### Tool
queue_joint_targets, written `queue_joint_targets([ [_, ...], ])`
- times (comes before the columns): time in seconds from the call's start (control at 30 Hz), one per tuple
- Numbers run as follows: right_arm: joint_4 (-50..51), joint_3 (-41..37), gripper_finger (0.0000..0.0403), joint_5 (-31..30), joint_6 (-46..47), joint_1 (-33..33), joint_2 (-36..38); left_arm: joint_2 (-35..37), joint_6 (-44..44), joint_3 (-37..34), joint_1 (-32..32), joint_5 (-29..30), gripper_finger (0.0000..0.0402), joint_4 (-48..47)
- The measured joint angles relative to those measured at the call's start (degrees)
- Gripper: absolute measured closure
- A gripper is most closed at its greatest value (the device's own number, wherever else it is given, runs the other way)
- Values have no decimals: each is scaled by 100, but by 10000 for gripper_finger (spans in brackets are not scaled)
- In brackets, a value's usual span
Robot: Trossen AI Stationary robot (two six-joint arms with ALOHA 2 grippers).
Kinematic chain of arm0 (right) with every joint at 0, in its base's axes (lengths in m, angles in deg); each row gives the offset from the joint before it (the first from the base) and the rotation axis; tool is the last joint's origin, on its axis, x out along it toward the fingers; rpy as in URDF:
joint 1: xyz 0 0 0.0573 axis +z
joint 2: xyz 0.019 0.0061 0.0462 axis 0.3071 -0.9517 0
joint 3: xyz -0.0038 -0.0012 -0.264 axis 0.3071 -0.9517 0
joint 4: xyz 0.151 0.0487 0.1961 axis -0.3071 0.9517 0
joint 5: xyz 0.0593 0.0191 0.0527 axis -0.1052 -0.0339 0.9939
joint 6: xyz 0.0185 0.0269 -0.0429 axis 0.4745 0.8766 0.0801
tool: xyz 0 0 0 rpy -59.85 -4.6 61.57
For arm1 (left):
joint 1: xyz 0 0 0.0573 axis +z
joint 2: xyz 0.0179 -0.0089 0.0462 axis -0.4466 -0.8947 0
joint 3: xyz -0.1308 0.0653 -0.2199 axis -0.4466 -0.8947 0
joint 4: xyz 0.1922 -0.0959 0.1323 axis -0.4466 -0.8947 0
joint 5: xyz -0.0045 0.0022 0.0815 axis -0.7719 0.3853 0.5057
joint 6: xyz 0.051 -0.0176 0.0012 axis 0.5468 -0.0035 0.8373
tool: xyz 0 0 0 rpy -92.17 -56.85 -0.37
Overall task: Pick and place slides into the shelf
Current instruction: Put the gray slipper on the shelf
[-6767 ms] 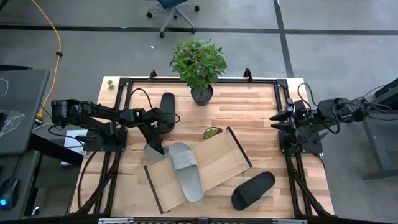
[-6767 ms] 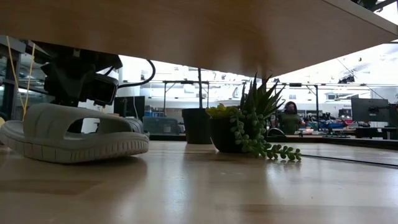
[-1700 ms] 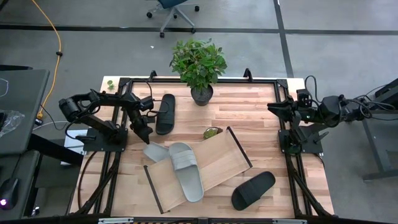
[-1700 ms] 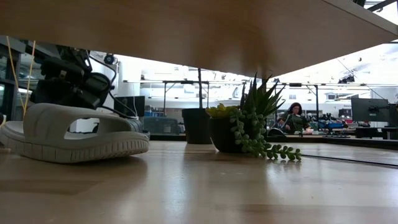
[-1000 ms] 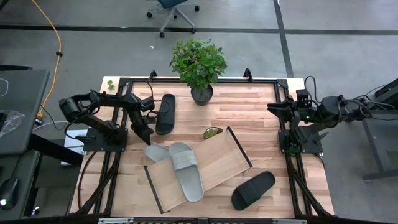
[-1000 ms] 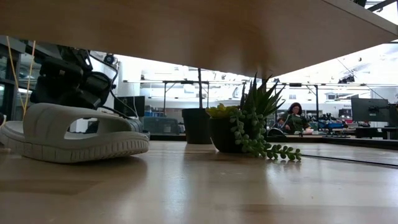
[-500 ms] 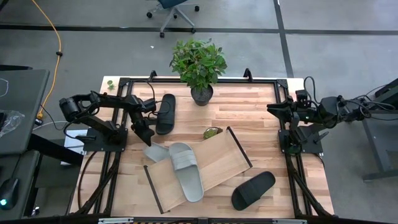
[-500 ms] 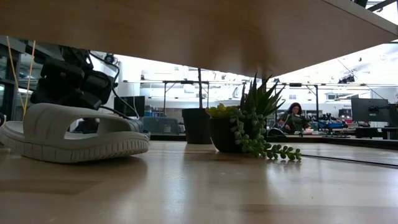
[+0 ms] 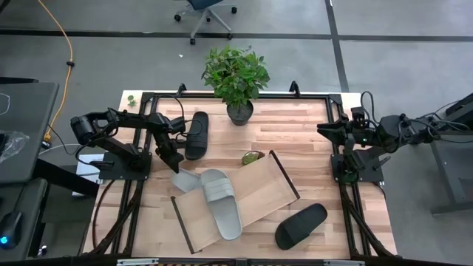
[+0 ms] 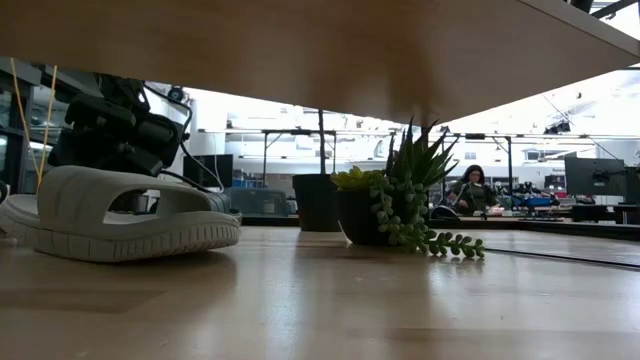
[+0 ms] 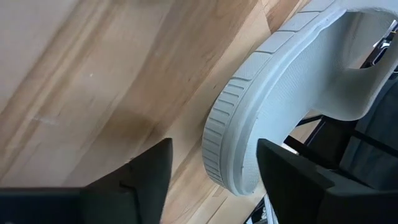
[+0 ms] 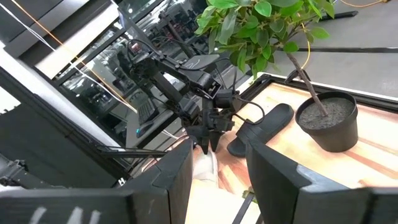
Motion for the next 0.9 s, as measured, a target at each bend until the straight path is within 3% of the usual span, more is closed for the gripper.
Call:
queue_joint_targets([
  [0.77, 39, 0, 261, -55, -46, 0, 2, 0, 146, -2, -2, 57, 379, 22],
  [0.9, 39, 0, 261, -55, -47, -2, 2, 0, 157, -2, 0, 55, 397, 20],
])
